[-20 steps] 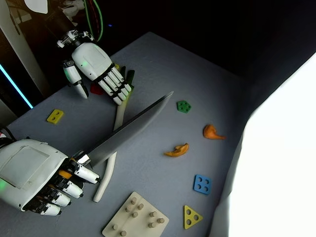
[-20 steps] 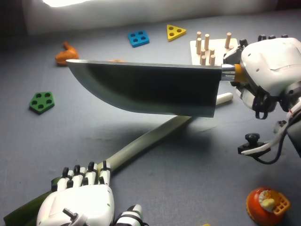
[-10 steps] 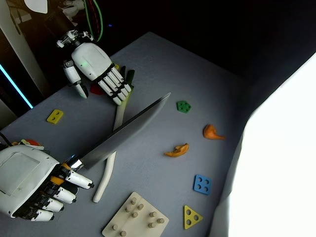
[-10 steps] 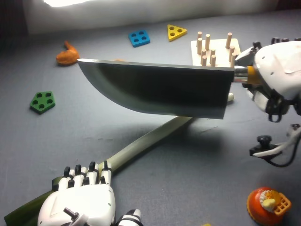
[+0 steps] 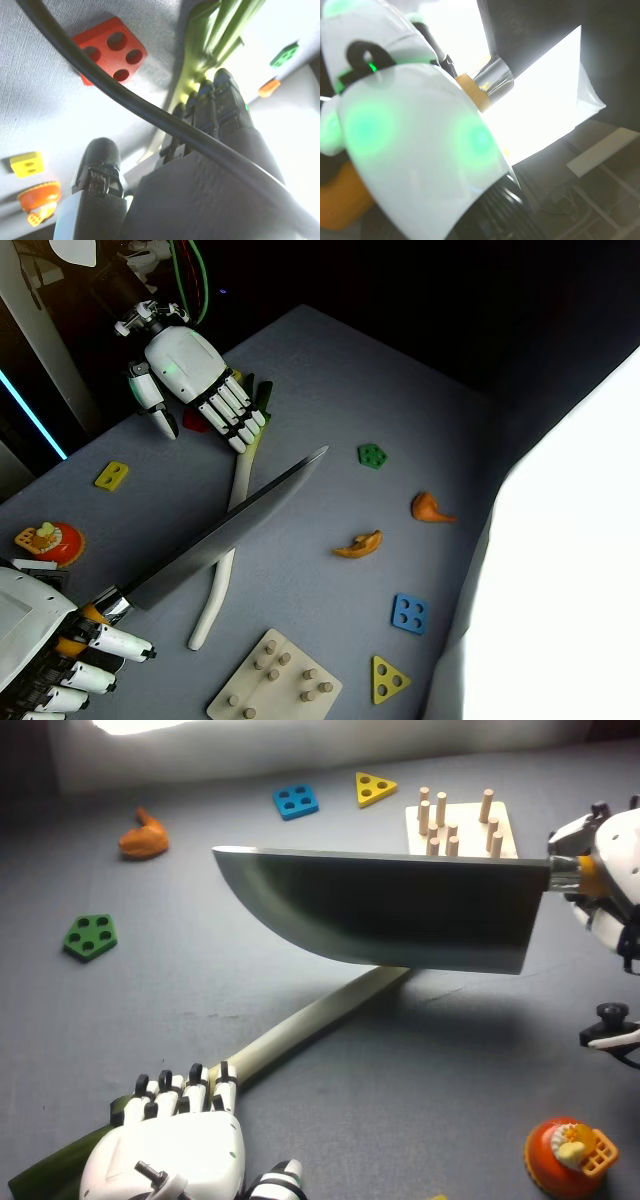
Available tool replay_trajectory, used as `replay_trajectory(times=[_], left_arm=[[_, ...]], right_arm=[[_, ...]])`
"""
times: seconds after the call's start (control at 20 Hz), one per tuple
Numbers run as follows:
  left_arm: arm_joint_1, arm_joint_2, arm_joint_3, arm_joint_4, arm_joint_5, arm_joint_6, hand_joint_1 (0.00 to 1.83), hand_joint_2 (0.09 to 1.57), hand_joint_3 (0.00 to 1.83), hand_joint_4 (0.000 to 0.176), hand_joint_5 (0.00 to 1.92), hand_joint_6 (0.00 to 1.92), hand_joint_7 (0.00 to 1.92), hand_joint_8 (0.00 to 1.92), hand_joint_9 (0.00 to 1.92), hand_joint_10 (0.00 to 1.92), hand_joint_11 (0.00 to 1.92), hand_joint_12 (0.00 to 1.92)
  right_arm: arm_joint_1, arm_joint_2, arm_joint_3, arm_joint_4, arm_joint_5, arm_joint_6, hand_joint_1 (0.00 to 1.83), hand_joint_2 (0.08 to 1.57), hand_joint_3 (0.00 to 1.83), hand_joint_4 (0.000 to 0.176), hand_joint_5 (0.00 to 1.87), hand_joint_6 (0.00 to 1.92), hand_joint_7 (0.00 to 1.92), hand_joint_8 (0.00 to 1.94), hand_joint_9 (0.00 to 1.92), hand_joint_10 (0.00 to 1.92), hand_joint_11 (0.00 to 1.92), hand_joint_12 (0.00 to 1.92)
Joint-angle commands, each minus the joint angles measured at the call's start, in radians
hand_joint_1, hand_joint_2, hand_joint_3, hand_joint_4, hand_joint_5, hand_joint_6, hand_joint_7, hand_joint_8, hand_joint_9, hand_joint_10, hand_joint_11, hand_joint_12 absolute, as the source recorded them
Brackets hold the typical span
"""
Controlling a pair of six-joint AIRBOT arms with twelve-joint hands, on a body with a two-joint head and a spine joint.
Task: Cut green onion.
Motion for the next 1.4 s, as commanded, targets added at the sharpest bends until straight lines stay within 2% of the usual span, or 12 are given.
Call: replay_trajectory(times=[0.0, 0.35, 0.4, 0.5, 0.55, 0.6, 0.95, 1.0, 1.05, 1.15, 1.3, 1.35], left_arm=[[-0.004, -0.003, -0.001, 0.025, 0.007, 0.002, 0.11, 1.40, 0.00, 0.000, 0.00, 0.00, 0.01, 0.00, 0.00, 0.00, 0.00, 0.00], [-0.004, -0.003, -0.001, 0.025, 0.007, 0.002, 0.10, 1.41, 0.00, 0.000, 0.00, 0.00, 0.00, 0.00, 0.00, 0.00, 0.00, 0.00], [-0.004, -0.003, -0.001, 0.025, 0.007, 0.002, 0.06, 1.41, 0.00, 0.000, 0.00, 0.00, 0.00, 0.00, 0.00, 0.00, 0.00, 0.00], [-0.004, -0.003, -0.001, 0.025, 0.007, 0.002, 0.08, 1.42, 0.00, 0.000, 0.00, 0.00, 0.01, 0.00, 0.00, 0.00, 0.01, 0.00], [-0.004, -0.003, -0.001, 0.025, 0.007, 0.002, 0.07, 1.43, 0.01, 0.000, 0.00, 0.00, 0.02, 0.00, 0.01, 0.00, 0.01, 0.01], [-0.003, -0.003, -0.001, 0.025, 0.007, 0.002, 0.07, 1.43, 0.01, 0.000, 0.00, 0.00, 0.02, 0.00, 0.01, 0.00, 0.01, 0.01], [-0.003, -0.001, -0.001, 0.029, 0.007, 0.002, 0.04, 1.43, 0.00, 0.000, 0.00, 0.00, 0.00, 0.00, 0.00, 0.00, 0.01, 0.01], [-0.003, 0.001, -0.001, 0.031, 0.007, 0.002, 0.01, 1.44, 0.00, 0.000, 0.00, 0.00, 0.01, 0.00, 0.00, 0.00, 0.01, 0.01], [-0.003, 0.003, -0.001, 0.033, 0.007, 0.003, 0.01, 1.43, 0.00, 0.000, 0.00, 0.00, 0.01, 0.00, 0.00, 0.00, 0.02, 0.02], [-0.004, 0.011, -0.002, 0.037, 0.006, 0.009, 0.01, 1.44, 0.00, 0.000, 0.00, 0.00, 0.00, 0.00, 0.00, 0.00, 0.00, 0.01], [-0.007, 0.033, -0.002, 0.041, -0.004, 0.016, 0.00, 1.44, 0.00, 0.000, 0.00, 0.00, 0.00, 0.00, 0.00, 0.00, 0.00, 0.01], [-0.009, 0.037, -0.002, 0.042, -0.004, 0.018, 0.00, 1.44, 0.00, 0.000, 0.00, 0.00, 0.00, 0.00, 0.00, 0.00, 0.00, 0.00]], right_arm=[[-0.004, 0.013, 0.008, -0.036, 0.103, -0.036, 1.55, 1.31, 0.00, 0.176, 1.26, 1.92, 1.55, 1.94, 1.62, 1.92, 1.69, 1.92], [0.009, 0.013, 0.008, -0.041, 0.100, -0.036, 1.56, 1.29, 0.00, 0.176, 1.22, 1.92, 1.55, 1.94, 1.61, 1.92, 1.69, 1.92], [0.021, 0.015, 0.008, -0.041, 0.100, -0.036, 1.18, 1.36, 0.00, 0.000, 0.79, 1.62, 1.52, 1.94, 1.58, 1.92, 1.66, 1.92], [0.053, 0.034, 0.008, -0.043, 0.100, -0.019, 1.54, 1.30, 0.00, 0.000, 1.19, 1.90, 1.54, 1.94, 1.60, 1.92, 1.68, 1.92], [0.067, 0.048, 0.008, -0.044, 0.098, -0.001, 1.56, 1.29, 0.00, 0.109, 1.23, 1.92, 1.53, 1.94, 1.60, 1.92, 1.69, 1.92], [0.084, 0.065, 0.008, -0.047, 0.092, 0.016, 1.56, 1.29, 0.00, 0.163, 1.24, 1.92, 1.54, 1.94, 1.60, 1.92, 1.69, 1.92], [0.129, 0.139, 0.048, -0.160, 0.039, 0.125, 1.56, 1.30, 0.00, 0.176, 1.35, 1.92, 1.54, 1.94, 1.60, 1.92, 1.69, 1.92], [0.133, 0.139, 0.069, -0.179, 0.009, 0.154, 1.18, 1.35, 0.00, 0.000, 0.83, 1.60, 1.51, 1.94, 1.58, 1.92, 1.67, 1.92], [0.143, 0.139, 0.107, -0.198, -0.037, 0.204, 1.47, 1.31, 0.00, 0.000, 1.01, 1.78, 1.52, 1.94, 1.59, 1.92, 1.68, 1.92], [0.168, 0.136, 0.170, -0.223, -0.115, 0.294, 1.56, 1.30, 0.00, 0.000, 1.12, 1.91, 1.52, 1.94, 1.59, 1.92, 1.67, 1.92], [0.197, 0.108, 0.297, -0.331, -0.183, 0.442, 1.56, 1.30, 0.00, 0.000, 1.12, 1.89, 1.53, 1.94, 1.60, 1.92, 1.67, 1.92], [0.198, 0.104, 0.313, -0.347, -0.185, 0.456, 1.18, 1.36, 0.00, 0.000, 0.77, 1.61, 1.49, 1.94, 1.56, 1.92, 1.64, 1.92]])
